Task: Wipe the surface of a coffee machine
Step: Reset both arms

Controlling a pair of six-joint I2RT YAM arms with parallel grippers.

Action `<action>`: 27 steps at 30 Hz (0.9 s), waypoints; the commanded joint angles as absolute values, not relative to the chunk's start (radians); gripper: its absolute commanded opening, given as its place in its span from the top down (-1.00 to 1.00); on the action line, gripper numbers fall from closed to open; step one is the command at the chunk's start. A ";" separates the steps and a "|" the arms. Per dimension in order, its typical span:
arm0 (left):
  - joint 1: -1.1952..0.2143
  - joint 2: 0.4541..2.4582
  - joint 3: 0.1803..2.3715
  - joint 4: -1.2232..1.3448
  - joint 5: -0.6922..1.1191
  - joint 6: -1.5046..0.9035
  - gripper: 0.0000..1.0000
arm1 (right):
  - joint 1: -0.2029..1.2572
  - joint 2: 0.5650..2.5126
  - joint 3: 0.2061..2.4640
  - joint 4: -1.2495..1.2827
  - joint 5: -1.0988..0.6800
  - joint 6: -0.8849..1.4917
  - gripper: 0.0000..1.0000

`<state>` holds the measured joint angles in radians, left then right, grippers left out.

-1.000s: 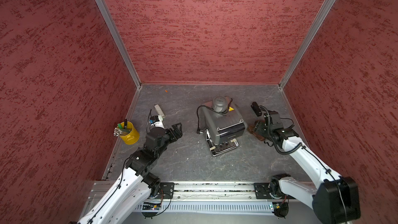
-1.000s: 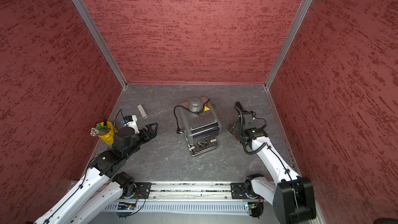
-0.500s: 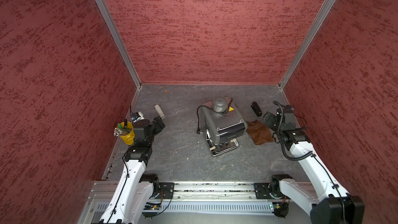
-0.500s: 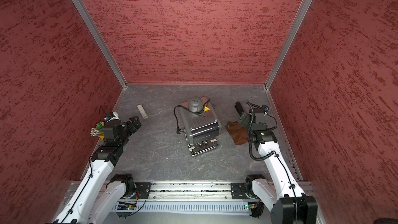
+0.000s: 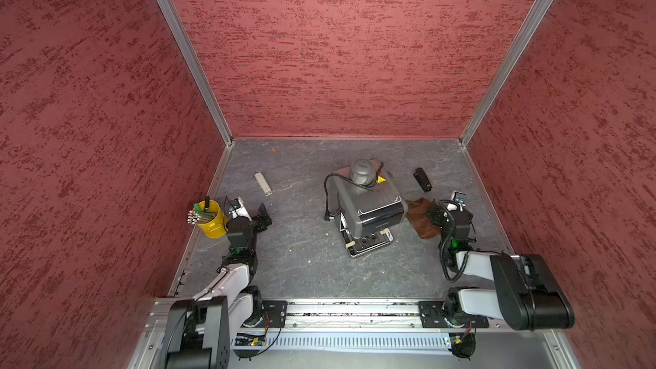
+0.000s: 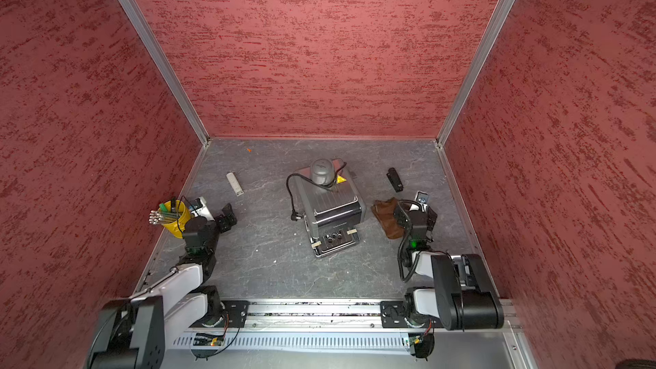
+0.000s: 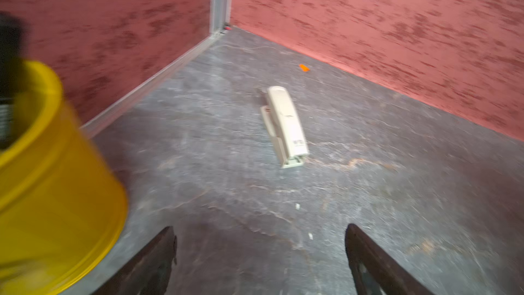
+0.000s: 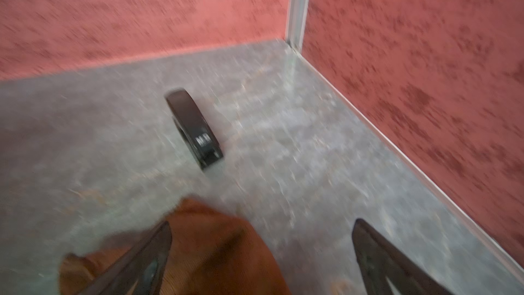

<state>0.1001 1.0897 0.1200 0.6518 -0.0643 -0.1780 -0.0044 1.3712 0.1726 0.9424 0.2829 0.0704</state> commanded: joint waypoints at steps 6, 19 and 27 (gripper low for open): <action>0.059 1.401 0.194 1.108 0.159 0.016 -0.90 | -0.034 1.553 0.202 1.318 0.162 0.043 -0.97; 0.028 1.530 0.367 0.914 -0.054 -0.027 -0.99 | -0.041 1.544 0.239 1.236 0.244 0.080 -0.98; 0.028 1.534 0.364 0.924 -0.055 -0.026 -0.99 | -0.038 1.551 0.268 1.189 0.230 0.071 -0.98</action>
<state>0.0277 1.5333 0.3691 0.9321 -0.0414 -0.0143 -0.0364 1.5517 0.2512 1.1854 0.2317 0.0708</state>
